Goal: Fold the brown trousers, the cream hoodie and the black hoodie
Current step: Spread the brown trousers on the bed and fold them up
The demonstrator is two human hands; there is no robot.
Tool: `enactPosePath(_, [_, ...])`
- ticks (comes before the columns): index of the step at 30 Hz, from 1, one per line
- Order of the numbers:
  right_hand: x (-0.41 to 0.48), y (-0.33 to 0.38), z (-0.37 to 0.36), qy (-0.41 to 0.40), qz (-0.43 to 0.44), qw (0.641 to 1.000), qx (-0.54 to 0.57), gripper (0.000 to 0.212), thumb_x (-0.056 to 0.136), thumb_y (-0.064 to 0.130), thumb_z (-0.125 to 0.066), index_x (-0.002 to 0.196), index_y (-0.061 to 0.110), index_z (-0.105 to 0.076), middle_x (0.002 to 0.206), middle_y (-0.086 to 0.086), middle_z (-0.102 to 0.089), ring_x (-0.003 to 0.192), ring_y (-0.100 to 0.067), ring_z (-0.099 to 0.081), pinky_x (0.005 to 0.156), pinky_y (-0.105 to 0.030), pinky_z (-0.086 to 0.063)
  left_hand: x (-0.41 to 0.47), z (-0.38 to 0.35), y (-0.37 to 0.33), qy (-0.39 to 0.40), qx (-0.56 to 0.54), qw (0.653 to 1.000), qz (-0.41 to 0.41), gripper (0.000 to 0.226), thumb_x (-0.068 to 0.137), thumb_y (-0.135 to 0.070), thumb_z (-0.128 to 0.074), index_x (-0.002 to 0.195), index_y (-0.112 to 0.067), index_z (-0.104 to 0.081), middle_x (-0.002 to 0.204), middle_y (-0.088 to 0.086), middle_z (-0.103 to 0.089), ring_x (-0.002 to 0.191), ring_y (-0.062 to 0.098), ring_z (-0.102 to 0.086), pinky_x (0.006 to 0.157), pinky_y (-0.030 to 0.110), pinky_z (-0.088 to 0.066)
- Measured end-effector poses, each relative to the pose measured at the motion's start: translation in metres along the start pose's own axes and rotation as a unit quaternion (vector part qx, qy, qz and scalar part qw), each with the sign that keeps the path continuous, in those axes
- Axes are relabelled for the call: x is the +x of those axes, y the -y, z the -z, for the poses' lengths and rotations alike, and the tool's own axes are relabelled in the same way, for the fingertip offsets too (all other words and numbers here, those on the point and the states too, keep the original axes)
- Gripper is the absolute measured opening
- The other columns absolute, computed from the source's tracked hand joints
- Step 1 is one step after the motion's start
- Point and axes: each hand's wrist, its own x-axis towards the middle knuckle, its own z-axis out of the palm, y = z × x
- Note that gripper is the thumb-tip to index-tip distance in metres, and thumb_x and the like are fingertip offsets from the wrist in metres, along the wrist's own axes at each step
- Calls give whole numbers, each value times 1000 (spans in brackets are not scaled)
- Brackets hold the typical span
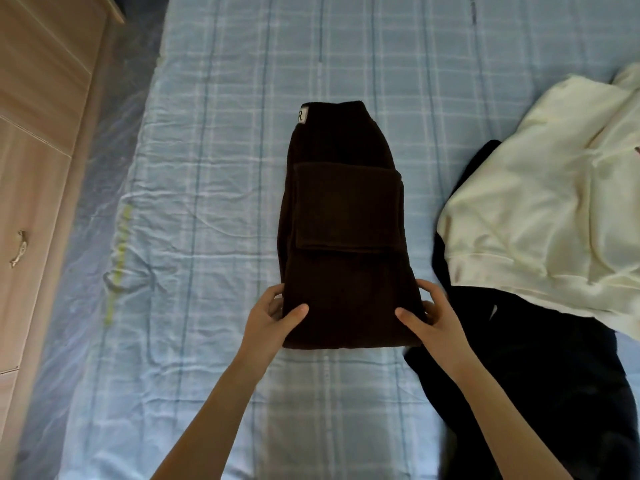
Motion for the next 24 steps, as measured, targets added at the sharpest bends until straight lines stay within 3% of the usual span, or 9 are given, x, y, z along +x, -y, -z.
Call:
enactPosePath(4, [21,13,1,11,23,1000,15,65,89,19,-74,134,57,-44,110,-2,-72,101,-18,-72,78,-29,-60,11,-1,-13,31,-18,999,-38,73,87,-18,-75,141,-49,-36,111,-2,-71,103,6,-69,74,16,-55])
enactPosePath(7, [27,24,-4,46,70,996,-29,61,93,11,-68,137,49,-49,134,11,-59,121,-7,-59,94,-27,-54,14,-6,-23,62,47,992,-101,61,93,-13,-66,138,-47,-44,131,-8,-60,121,8,-59,97,30,-53])
enactPosePath(9, [20,25,-5,56,69,996,-18,55,93,7,-68,136,40,-57,133,14,-60,122,-3,-58,91,-21,-54,11,-7,-20,52,112,985,-123,47,95,-15,-64,133,-42,-54,137,-19,-54,133,6,-46,113,41,-40])
enactPosePath(11, [7,20,0,63,62,996,7,55,91,5,-70,133,39,-60,126,17,-64,115,0,-61,83,-17,-54,0,-3,-11,43,116,986,-112,43,95,-18,-64,128,-45,-58,135,-25,-54,135,4,-43,117,44,-34])
enactPosePath(14, [-15,-3,8,72,45,996,12,55,89,4,-72,128,42,-63,123,9,-66,113,-8,-66,81,-21,-57,-21,2,12,57,126,986,-91,43,93,-20,-67,125,-49,-59,131,-29,-56,131,-1,-46,117,44,-33])
enactPosePath(17, [-23,-27,5,75,22,997,-12,58,88,-1,-71,120,47,-65,125,-3,-65,115,-19,-66,88,-31,-58,-31,0,34,63,133,987,-69,44,93,-17,-67,125,-46,-60,133,-25,-56,133,3,-44,117,44,-34])
enactPosePath(19, [-19,-28,3,50,38,995,-75,58,88,4,-73,121,50,-61,128,4,-61,114,-17,-65,93,-37,-57,-30,-3,36,46,130,987,-77,45,92,-15,-68,123,-46,-59,134,-21,-54,131,5,-46,114,41,-38])
enactPosePath(21, [-12,-17,4,-8,115,974,-195,60,85,15,-76,123,54,-51,126,26,-48,110,-3,-59,87,-26,-56,-25,-4,28,-20,140,982,-125,51,86,-14,-74,117,-50,-53,131,-15,-48,122,9,-51,103,29,-48])
enactPosePath(24, [4,0,2,-101,190,943,-255,71,77,21,-82,113,59,-34,117,38,-40,105,6,-54,78,-12,-46,-4,1,11,-131,261,912,-287,76,73,-7,-84,125,-41,-41,140,-2,-33,127,2,-40,92,4,-40])
